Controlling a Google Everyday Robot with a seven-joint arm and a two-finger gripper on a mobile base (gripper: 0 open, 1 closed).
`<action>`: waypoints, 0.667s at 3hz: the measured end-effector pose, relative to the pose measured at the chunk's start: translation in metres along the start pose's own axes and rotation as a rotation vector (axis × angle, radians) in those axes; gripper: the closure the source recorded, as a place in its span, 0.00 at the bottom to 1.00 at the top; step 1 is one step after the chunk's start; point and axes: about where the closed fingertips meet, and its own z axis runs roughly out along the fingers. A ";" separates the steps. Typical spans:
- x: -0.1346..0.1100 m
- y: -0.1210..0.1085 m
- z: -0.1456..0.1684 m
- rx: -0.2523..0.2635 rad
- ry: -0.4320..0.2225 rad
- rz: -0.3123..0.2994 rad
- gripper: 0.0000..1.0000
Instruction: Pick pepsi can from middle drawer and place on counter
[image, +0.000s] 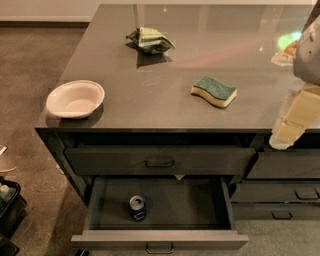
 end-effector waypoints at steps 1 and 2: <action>-0.004 0.037 0.027 -0.052 -0.091 0.011 0.00; -0.014 0.083 0.073 -0.115 -0.230 0.085 0.00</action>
Offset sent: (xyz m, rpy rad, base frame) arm -0.1112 0.1023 -0.2172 0.5698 0.2606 -0.0370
